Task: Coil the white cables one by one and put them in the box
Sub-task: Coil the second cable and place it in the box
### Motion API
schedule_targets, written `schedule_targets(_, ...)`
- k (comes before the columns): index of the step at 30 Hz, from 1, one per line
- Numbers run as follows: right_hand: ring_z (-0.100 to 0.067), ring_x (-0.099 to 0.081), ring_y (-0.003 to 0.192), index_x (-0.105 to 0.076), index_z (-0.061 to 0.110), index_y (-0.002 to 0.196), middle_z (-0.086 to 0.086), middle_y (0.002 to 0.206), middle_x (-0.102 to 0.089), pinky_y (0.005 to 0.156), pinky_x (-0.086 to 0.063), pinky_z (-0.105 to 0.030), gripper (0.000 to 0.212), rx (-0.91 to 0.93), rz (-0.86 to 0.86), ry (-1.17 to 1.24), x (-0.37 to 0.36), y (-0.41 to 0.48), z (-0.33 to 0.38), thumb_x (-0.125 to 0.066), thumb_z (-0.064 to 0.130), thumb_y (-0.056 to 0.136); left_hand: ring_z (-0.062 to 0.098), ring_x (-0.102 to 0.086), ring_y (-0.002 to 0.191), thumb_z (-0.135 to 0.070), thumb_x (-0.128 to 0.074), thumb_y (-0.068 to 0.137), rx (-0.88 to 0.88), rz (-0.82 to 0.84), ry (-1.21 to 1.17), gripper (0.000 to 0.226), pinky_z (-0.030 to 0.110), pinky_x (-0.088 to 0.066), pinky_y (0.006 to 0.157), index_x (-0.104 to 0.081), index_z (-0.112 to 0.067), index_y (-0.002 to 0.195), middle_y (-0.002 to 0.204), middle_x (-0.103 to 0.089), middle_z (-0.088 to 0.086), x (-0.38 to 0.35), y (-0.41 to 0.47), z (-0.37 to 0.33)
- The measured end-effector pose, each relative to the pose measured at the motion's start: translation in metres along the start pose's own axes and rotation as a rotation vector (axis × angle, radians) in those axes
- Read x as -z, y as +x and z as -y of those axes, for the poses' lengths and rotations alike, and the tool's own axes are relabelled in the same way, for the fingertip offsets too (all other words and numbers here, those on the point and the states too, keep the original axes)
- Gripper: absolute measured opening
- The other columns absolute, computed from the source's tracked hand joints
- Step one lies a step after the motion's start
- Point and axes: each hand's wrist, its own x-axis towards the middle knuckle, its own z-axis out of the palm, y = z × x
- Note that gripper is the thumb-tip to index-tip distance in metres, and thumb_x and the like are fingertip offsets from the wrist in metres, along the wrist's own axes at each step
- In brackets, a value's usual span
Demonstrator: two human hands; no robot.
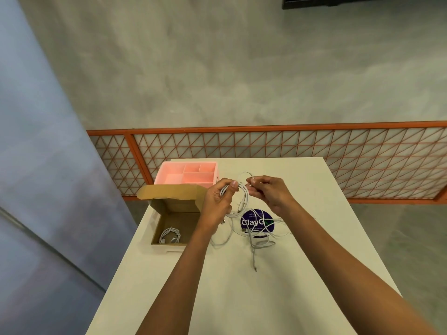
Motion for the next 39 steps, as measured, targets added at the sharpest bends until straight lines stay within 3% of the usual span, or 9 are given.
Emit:
schedule_targets(5, -0.011, -0.067, 0.053, -0.055, -0.019, 0.109, -0.017, 0.077, -0.062, 0.054, -0.056, -0.015, 0.021, -0.076, -0.052, 0.081, -0.005, 0.001, 0.001, -0.049, -0.008, 0.092, 0.003, -0.032, 0.044, -0.030, -0.053, 0.095, 0.043, -0.007, -0.037, 0.018, 0.017, -0.029, 0.042, -0.063, -0.020, 0.084, 0.051, -0.045, -0.011, -0.003, -0.001, 0.004)
schedule_targets(9, -0.019, -0.066, 0.068, -0.061, -0.014, 0.109, -0.018, 0.086, -0.066, 0.061, -0.059, -0.021, 0.021, -0.152, 0.035, -0.129, -0.006, -0.004, -0.002, -0.052, -0.004, 0.092, 0.019, -0.042, 0.055, -0.027, -0.056, 0.094, 0.040, -0.057, -0.086, 0.013, 0.023, -0.030, 0.046, -0.065, -0.018, 0.089, 0.075, -0.056, 0.012, 0.001, 0.005, 0.005)
schedule_targets(13, -0.007, -0.068, 0.065, -0.067, -0.001, 0.103, -0.007, 0.078, -0.070, 0.069, -0.052, -0.022, 0.017, -0.192, 0.149, -0.280, -0.003, -0.005, -0.004, -0.055, 0.004, 0.093, 0.025, -0.042, 0.063, -0.024, -0.057, 0.094, 0.053, -0.098, -0.018, 0.010, 0.023, -0.029, 0.047, -0.065, -0.020, 0.089, 0.078, -0.058, 0.014, 0.010, 0.011, 0.009)
schedule_targets(17, -0.005, -0.068, 0.066, -0.066, 0.011, 0.086, -0.001, 0.077, -0.069, 0.071, -0.050, -0.021, 0.019, -0.195, 0.141, -0.162, -0.002, -0.004, -0.006, -0.050, 0.005, 0.095, 0.014, -0.032, 0.053, -0.010, -0.050, 0.096, 0.104, -0.006, -0.050, 0.015, 0.018, -0.025, 0.041, -0.062, -0.016, 0.090, 0.076, -0.049, 0.012, 0.018, 0.013, 0.007)
schedule_targets(23, -0.005, -0.062, 0.063, -0.067, 0.007, 0.100, 0.003, 0.072, -0.065, 0.068, -0.047, -0.021, 0.017, -0.203, 0.244, -0.186, -0.001, -0.002, -0.003, -0.050, 0.008, 0.096, 0.007, -0.028, 0.044, -0.039, -0.056, 0.090, 0.082, 0.039, -0.031, 0.023, 0.017, -0.025, 0.040, -0.064, -0.017, 0.089, 0.063, -0.050, 0.002, 0.018, 0.011, 0.013)
schedule_targets(26, -0.009, -0.056, 0.070, -0.068, 0.005, 0.101, 0.000, 0.081, -0.065, 0.069, -0.041, -0.023, 0.020, -0.228, 0.276, -0.276, -0.005, -0.003, -0.004, -0.050, 0.012, 0.097, 0.004, -0.039, 0.042, -0.031, -0.056, 0.094, 0.015, -0.003, 0.065, 0.022, 0.015, -0.029, 0.041, -0.064, -0.011, 0.091, 0.071, -0.067, -0.007, 0.014, 0.011, 0.013)
schedule_targets(30, -0.009, -0.051, 0.070, -0.063, 0.010, 0.096, 0.004, 0.075, -0.062, 0.070, -0.037, -0.025, 0.028, -0.223, 0.357, -0.281, -0.007, -0.005, -0.003, -0.050, 0.034, 0.096, -0.003, -0.061, 0.068, -0.033, -0.057, 0.093, -0.026, -0.047, 0.157, 0.017, 0.020, -0.040, 0.059, -0.065, -0.020, 0.086, 0.078, -0.070, -0.007, 0.013, 0.012, 0.016)
schedule_targets(35, -0.009, -0.057, 0.074, -0.066, 0.002, 0.111, 0.001, 0.079, -0.064, 0.070, -0.048, -0.020, 0.025, -0.145, 0.413, -0.525, -0.005, -0.007, 0.009, -0.064, 0.008, 0.087, -0.005, -0.051, 0.052, -0.030, -0.058, 0.093, -0.034, -0.052, 0.158, 0.015, 0.019, -0.035, 0.053, -0.063, -0.025, 0.080, 0.064, -0.062, -0.015, 0.012, 0.014, 0.018)
schedule_targets(39, -0.020, -0.066, 0.076, -0.068, -0.005, 0.102, -0.016, 0.088, -0.069, 0.075, -0.055, -0.022, 0.023, -0.055, 0.323, -0.800, -0.011, -0.008, 0.019, -0.071, 0.006, 0.082, -0.002, -0.047, 0.054, -0.033, -0.059, 0.091, -0.029, -0.119, 0.201, 0.016, 0.024, -0.039, 0.055, -0.064, -0.021, 0.083, 0.062, -0.058, -0.016, 0.011, 0.015, 0.027)
